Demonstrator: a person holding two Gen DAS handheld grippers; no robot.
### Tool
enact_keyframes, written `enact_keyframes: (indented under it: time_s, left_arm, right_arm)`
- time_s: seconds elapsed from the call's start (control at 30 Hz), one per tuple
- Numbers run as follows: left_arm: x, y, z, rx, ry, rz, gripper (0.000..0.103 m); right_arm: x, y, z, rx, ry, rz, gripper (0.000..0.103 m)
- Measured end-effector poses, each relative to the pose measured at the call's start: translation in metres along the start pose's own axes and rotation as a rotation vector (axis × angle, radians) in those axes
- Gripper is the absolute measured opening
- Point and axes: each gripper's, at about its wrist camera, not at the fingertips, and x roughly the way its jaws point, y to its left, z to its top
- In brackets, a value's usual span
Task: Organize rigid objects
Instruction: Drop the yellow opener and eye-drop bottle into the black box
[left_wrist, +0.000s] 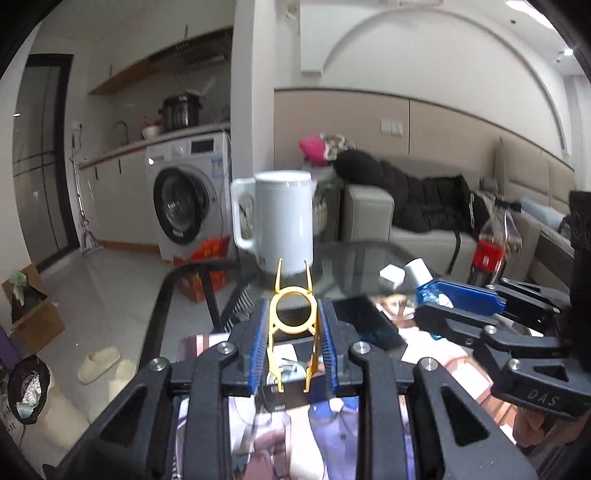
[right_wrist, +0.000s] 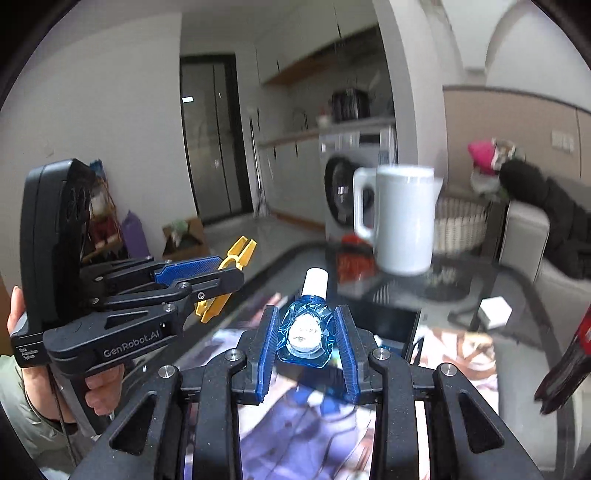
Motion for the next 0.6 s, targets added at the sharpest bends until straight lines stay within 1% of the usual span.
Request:
enact_keyframes:
  time_s: [0.07, 0.13, 0.33, 0.53, 0.6]
  left_arm:
    - [-0.004, 0.002, 0.002, 0.0, -0.028, 0.003, 0.024]
    - [-0.006, 0.006, 0.0, 0.0, -0.04, 0.002, 0.024]
    - [-0.004, 0.006, 0.002, -0.025, -0.043, -0.001, 0.024]
    - [0.02, 0.01, 0.013, -0.09, -0.046, -0.001, 0.024]
    - [0.03, 0.011, 0.018, -0.107, -0.048, -0.014, 0.024]
  right_arm:
    - [-0.012, 0.003, 0.0, -0.007, -0.079, -0.057, 0.031]
    - [-0.018, 0.002, 0.0, -0.002, -0.095, -0.067, 0.031]
    - [-0.012, -0.001, 0.006, 0.017, -0.084, -0.065, 0.031]
    - [0.0, -0.004, 0.014, 0.024, -0.085, -0.087, 0.031]
    - [0.006, -0.005, 0.016, 0.029, -0.083, -0.098, 0.031]
